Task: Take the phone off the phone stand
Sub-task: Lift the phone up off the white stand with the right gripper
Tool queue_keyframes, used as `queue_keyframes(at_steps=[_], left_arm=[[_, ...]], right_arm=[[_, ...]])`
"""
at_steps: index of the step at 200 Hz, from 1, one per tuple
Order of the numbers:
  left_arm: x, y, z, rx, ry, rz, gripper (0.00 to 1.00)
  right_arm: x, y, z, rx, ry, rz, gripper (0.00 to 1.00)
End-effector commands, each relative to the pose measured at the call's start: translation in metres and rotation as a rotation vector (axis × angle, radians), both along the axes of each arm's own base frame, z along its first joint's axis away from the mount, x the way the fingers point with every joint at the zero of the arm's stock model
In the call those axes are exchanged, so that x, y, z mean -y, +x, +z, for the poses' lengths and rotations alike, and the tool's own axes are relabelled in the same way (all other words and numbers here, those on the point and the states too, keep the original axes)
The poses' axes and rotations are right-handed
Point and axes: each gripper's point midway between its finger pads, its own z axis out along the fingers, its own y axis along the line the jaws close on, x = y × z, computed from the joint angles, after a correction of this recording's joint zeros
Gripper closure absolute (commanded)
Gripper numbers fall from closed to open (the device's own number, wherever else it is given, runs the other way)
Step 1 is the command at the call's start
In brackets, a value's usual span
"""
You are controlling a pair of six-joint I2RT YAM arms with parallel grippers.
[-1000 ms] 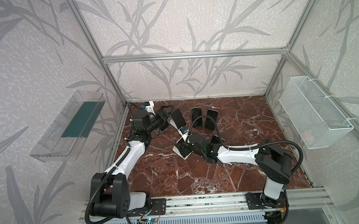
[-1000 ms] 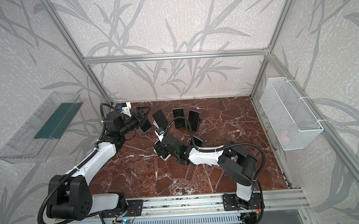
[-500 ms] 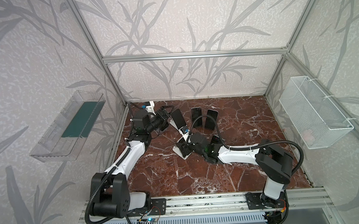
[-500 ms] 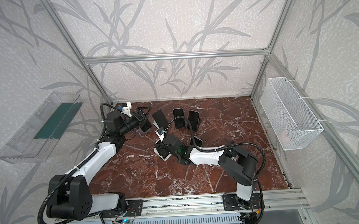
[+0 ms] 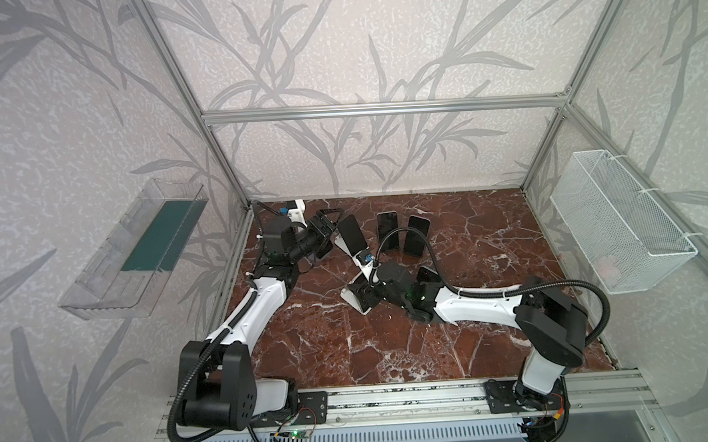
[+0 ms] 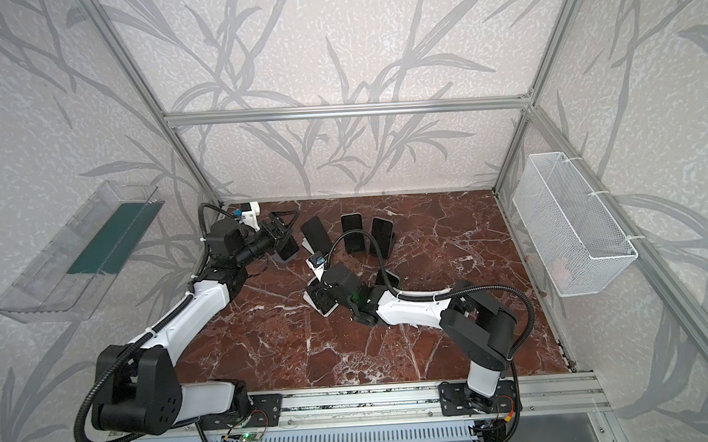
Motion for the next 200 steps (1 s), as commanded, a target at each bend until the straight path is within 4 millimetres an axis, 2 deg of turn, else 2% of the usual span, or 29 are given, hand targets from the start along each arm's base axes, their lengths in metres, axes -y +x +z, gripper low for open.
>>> queue_keyframes(at_steps=[1, 86, 122, 200], left_arm=[[0.005, 0.0, 0.015, 0.034, -0.014, -0.025, 0.11], [0.013, -0.004, 0.017, 0.039, -0.014, -0.049, 0.11], [0.021, -0.007, 0.02, 0.045, -0.015, -0.078, 0.11], [0.036, -0.012, 0.018, 0.041, -0.016, -0.119, 0.11]], right_arm=[[0.001, -0.001, 0.041, 0.059, 0.072, 0.015, 0.44], [0.013, -0.005, 0.061, 0.087, 0.064, 0.008, 0.46], [0.02, -0.007, 0.062, 0.089, 0.045, -0.002, 0.47], [0.049, -0.009, 0.112, 0.176, 0.06, -0.069, 0.47]])
